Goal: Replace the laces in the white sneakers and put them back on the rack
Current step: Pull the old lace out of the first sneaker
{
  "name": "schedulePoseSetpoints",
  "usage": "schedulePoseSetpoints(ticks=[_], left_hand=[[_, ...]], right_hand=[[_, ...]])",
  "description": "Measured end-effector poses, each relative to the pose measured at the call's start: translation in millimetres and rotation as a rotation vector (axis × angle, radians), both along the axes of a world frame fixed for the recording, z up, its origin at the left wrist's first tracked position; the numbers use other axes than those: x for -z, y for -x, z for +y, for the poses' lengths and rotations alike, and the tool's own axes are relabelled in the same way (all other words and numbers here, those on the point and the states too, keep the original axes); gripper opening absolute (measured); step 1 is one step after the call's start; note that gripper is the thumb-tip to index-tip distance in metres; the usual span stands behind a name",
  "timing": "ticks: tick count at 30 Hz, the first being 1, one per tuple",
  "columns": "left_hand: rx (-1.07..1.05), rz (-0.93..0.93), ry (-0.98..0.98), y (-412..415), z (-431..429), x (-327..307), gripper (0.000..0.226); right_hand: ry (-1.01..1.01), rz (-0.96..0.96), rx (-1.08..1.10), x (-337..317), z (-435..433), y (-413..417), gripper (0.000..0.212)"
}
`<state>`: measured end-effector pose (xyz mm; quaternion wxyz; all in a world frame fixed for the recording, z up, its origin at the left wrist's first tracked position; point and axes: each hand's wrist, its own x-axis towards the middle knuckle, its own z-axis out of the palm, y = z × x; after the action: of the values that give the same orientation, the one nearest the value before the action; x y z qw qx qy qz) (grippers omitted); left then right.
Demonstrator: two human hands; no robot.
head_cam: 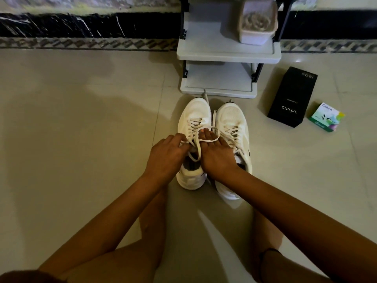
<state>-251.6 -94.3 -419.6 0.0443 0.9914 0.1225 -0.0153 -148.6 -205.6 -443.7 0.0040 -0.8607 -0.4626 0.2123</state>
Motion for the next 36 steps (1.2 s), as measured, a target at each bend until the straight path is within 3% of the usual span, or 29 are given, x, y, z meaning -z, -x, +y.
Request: schedulePoseSetpoints(ticks=[8, 17, 19, 21, 24, 26, 36], left_hand=[[0.033, -0.064, -0.037, -9.5, -0.4, 4.5, 0.026], [-0.133, 0.006, 0.445, -15.6, 11.1, 6.0, 0.013], [-0.177, -0.059, 0.55, -11.8, 9.5, 9.7, 0.01], [-0.298, -0.24, 0.673, -3.0, 4.6, 15.1, 0.007], [-0.534, -0.423, 0.763, 8.4, -2.2, 21.9, 0.033], [-0.577, -0.434, 0.768, 10.8, -3.9, 25.7, 0.041], [-0.422, -0.548, 0.523, 15.1, -12.9, 40.7, 0.04]], right_hand=[[0.016, -0.018, -0.008, 0.1, 0.5, 0.1, 0.069], [0.004, 0.007, 0.008, 6.7, 2.1, -0.9, 0.063], [0.013, 0.009, 0.006, 7.1, 2.3, -0.9, 0.063], [0.003, -0.002, -0.003, 8.9, 2.3, -1.0, 0.063], [-0.032, -0.015, -0.017, 13.4, 1.8, -1.9, 0.062], [-0.046, -0.006, -0.007, 13.9, 2.0, -1.9, 0.063], [-0.075, -0.03, -0.009, 17.2, 0.7, -1.9, 0.062]])
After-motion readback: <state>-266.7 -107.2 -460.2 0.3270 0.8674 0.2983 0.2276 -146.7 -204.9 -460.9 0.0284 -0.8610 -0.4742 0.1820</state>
